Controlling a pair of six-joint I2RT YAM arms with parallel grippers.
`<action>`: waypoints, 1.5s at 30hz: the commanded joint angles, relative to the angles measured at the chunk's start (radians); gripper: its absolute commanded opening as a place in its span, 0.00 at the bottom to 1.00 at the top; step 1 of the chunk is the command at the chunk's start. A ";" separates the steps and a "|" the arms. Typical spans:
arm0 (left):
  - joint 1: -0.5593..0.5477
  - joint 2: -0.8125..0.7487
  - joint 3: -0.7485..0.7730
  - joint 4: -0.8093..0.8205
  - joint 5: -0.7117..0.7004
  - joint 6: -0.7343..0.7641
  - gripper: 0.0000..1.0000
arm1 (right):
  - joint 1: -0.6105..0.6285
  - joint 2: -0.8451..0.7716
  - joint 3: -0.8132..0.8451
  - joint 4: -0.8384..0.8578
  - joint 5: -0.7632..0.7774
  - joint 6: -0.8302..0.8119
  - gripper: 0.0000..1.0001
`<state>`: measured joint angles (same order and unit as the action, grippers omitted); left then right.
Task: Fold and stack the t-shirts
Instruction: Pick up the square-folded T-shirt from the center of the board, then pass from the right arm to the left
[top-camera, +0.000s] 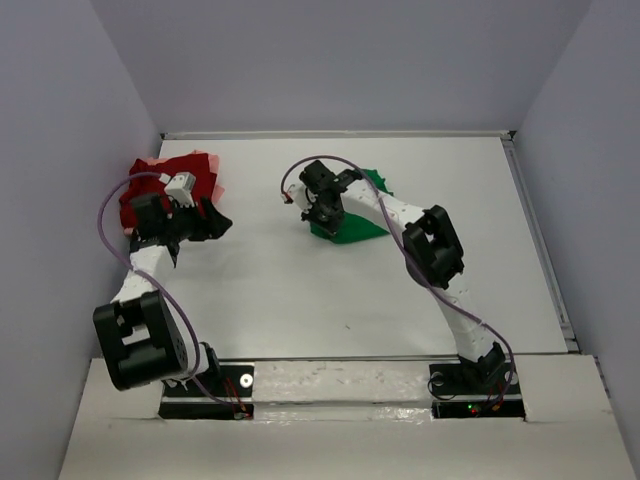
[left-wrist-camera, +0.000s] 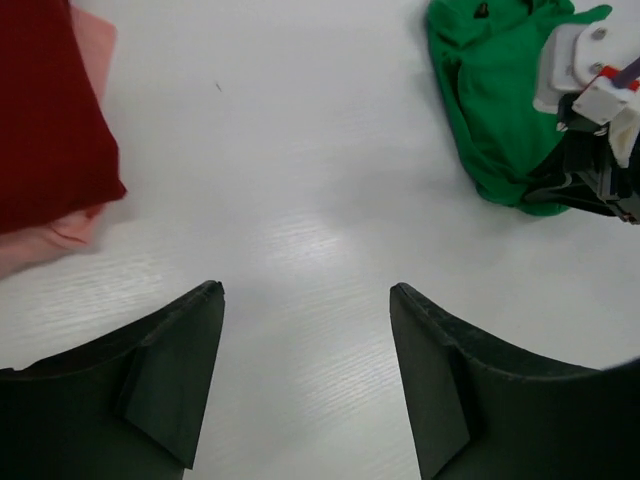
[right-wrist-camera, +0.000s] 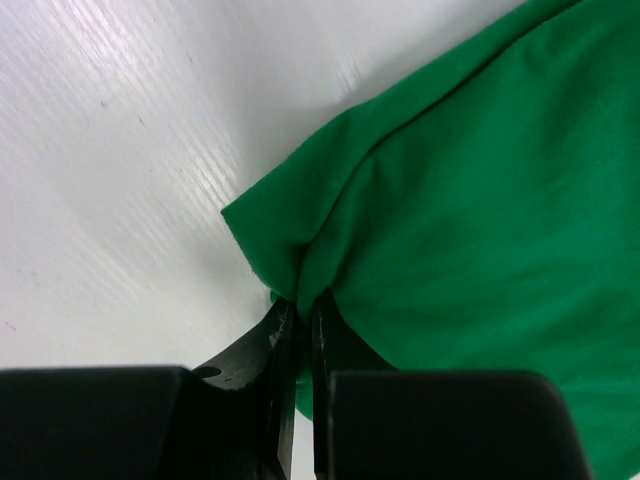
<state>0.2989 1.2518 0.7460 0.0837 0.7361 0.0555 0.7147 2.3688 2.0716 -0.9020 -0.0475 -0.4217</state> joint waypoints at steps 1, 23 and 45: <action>-0.044 0.095 0.016 0.030 0.098 -0.086 0.75 | 0.008 -0.105 -0.022 -0.017 0.043 0.006 0.00; -0.336 0.629 0.222 0.194 0.062 -0.445 0.95 | 0.008 -0.022 0.186 -0.089 0.130 0.000 0.00; -0.498 0.887 0.378 0.453 0.049 -0.807 0.99 | 0.008 -0.097 0.079 -0.080 0.158 0.000 0.00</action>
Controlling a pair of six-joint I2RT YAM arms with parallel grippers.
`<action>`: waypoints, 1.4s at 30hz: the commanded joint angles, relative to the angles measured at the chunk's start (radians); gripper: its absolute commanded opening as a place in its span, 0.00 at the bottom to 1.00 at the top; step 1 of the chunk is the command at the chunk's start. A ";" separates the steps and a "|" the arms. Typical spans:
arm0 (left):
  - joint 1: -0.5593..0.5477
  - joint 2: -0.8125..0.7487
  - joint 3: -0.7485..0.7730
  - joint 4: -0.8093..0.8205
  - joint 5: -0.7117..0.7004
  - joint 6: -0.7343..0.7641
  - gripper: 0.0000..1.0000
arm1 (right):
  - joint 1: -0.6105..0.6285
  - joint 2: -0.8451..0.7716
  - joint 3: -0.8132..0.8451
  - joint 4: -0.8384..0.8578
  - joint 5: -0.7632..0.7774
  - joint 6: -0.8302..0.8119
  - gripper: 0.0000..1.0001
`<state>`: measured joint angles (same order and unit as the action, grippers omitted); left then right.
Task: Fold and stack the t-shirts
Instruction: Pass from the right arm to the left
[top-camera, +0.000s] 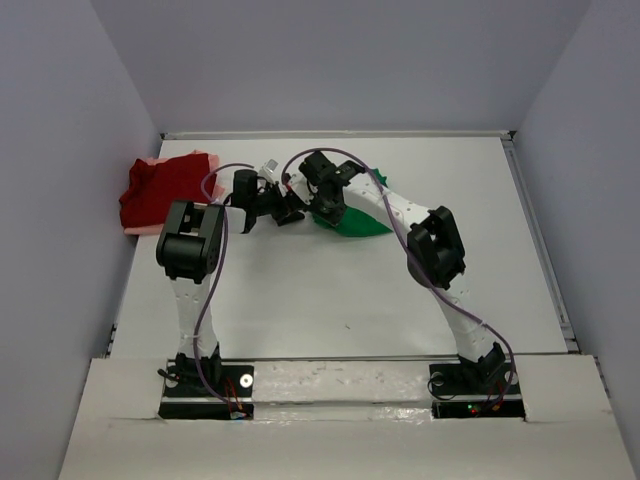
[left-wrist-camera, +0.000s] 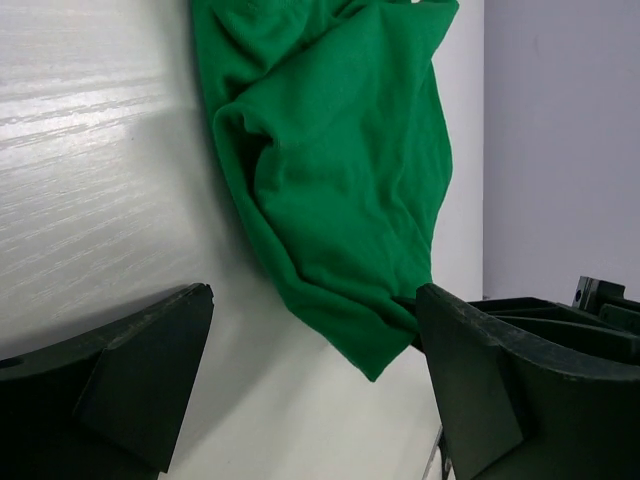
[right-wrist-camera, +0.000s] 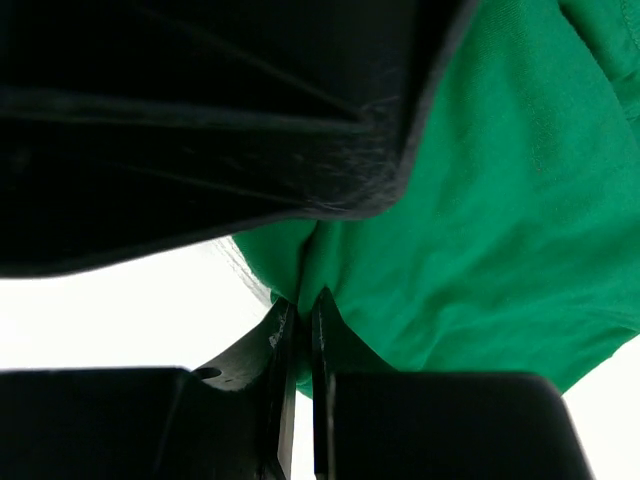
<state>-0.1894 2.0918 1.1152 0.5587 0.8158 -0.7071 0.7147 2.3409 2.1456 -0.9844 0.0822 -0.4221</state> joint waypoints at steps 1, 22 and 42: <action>-0.019 0.048 0.009 -0.020 -0.033 -0.049 0.99 | 0.008 -0.066 0.013 0.001 0.031 0.000 0.00; -0.105 0.091 0.054 -0.016 -0.055 -0.115 0.99 | 0.008 -0.040 0.119 -0.019 0.039 -0.006 0.00; -0.131 0.140 0.135 -0.066 -0.099 -0.118 0.93 | 0.008 -0.086 0.120 -0.025 0.039 -0.007 0.00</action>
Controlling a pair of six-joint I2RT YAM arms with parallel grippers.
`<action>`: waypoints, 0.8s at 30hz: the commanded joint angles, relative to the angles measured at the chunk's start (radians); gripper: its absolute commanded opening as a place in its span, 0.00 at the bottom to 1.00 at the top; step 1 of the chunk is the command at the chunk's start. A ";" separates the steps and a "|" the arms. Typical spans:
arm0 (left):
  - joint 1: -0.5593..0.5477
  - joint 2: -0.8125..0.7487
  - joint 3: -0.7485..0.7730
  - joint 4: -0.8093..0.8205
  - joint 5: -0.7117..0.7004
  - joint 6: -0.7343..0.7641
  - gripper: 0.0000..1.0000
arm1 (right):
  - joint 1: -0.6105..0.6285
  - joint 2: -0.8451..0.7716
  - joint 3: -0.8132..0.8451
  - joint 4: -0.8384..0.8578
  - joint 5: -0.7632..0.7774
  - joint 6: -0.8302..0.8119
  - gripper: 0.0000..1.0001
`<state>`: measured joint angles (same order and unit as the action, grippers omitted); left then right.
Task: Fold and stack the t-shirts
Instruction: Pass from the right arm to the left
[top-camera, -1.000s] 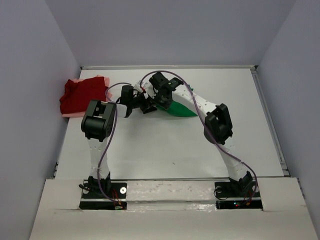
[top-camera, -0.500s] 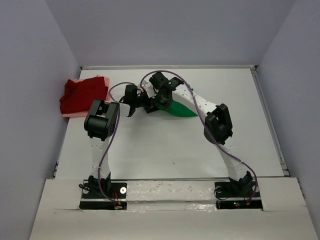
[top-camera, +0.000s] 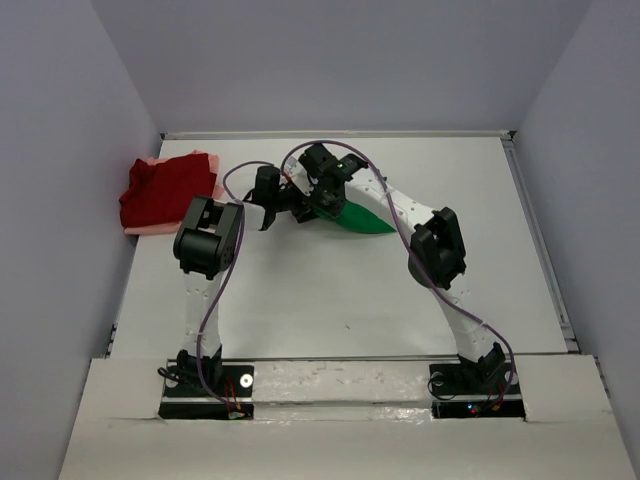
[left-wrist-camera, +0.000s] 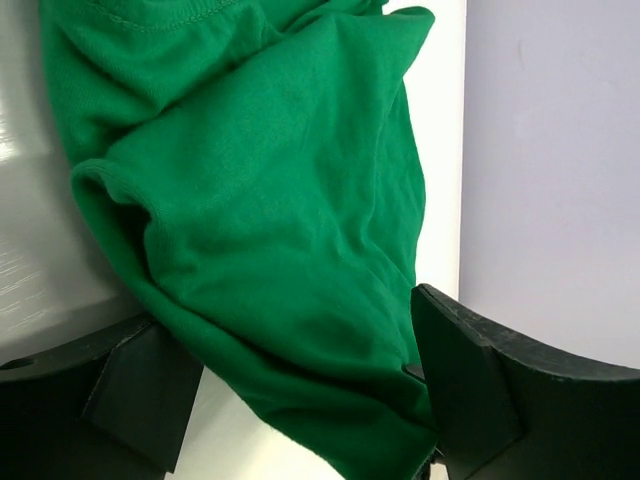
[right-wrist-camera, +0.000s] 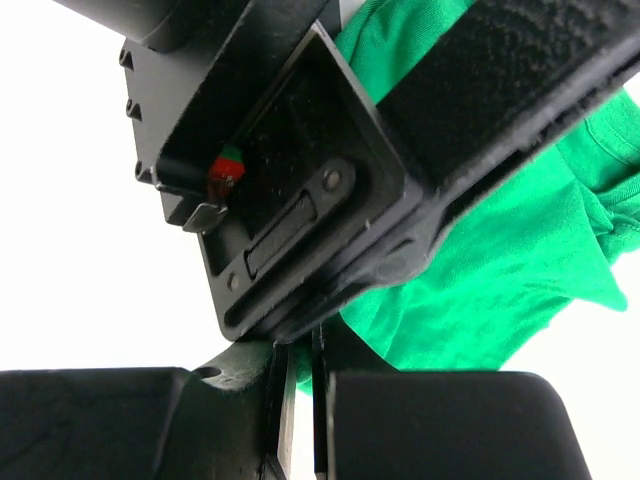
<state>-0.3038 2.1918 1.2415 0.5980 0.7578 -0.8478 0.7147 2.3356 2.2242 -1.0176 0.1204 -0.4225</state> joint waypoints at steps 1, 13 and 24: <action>-0.017 0.042 0.009 -0.107 -0.038 0.023 0.91 | 0.008 -0.082 0.041 0.007 0.001 -0.007 0.00; -0.017 0.022 -0.014 -0.110 -0.022 0.009 0.04 | 0.017 -0.067 0.055 -0.010 -0.007 -0.009 0.00; -0.018 0.037 0.026 -0.116 -0.006 0.018 0.00 | 0.017 -0.139 0.019 -0.064 -0.166 -0.033 1.00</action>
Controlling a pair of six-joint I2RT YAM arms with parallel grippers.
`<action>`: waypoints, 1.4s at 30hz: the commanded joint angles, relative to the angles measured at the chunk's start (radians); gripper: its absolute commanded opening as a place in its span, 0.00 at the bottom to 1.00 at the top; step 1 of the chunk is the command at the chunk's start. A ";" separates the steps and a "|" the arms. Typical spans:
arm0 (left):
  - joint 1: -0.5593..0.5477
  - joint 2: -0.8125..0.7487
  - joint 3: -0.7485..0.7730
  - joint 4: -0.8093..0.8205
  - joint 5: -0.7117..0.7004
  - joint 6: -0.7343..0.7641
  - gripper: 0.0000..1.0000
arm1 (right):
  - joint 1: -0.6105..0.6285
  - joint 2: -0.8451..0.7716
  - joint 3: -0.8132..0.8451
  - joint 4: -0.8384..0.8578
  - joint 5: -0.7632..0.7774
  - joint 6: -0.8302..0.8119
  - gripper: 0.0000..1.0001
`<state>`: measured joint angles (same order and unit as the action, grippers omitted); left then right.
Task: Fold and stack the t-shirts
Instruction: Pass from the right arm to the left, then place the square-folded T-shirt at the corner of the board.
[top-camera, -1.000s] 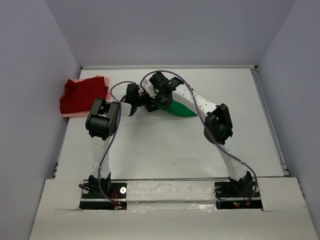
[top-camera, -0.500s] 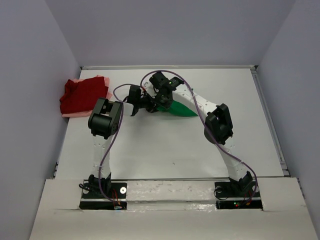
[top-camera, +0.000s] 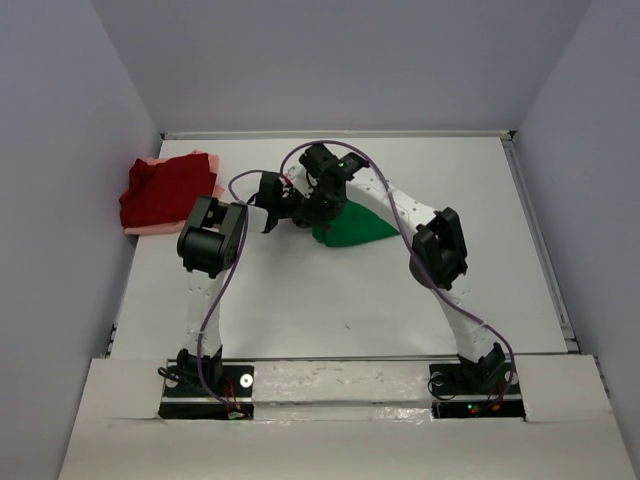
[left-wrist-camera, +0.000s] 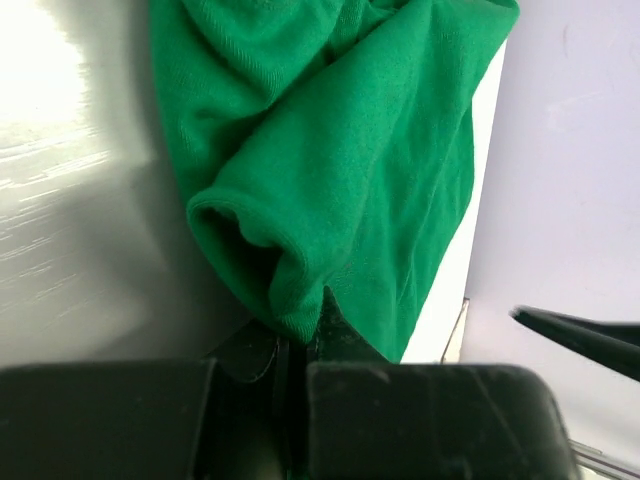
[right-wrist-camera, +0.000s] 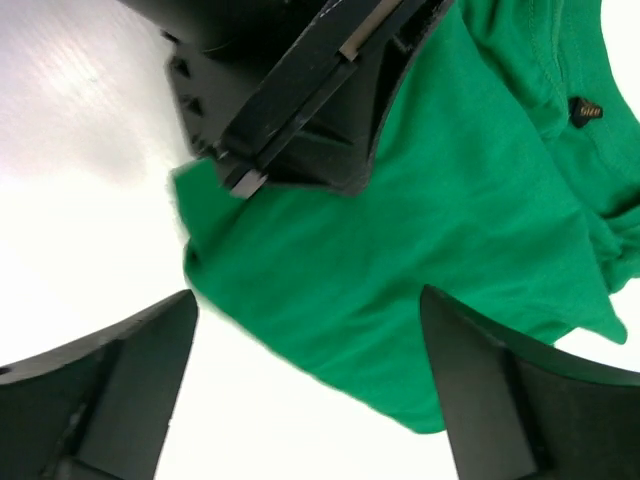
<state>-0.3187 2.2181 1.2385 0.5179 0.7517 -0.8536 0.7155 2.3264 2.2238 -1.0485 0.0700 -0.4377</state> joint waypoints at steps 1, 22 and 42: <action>-0.003 0.011 0.030 -0.039 0.001 0.025 0.00 | 0.016 -0.172 0.017 -0.048 -0.136 -0.013 1.00; 0.035 -0.041 0.199 -0.479 -0.094 0.522 0.00 | -0.445 -0.856 -0.708 0.215 -0.136 -0.027 1.00; 0.251 0.017 0.466 -0.910 -0.216 1.060 0.00 | -0.510 -0.880 -0.937 0.301 -0.185 -0.009 1.00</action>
<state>-0.0593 2.2395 1.6463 -0.2844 0.6880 0.0586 0.2108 1.4330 1.2911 -0.8177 -0.1127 -0.4549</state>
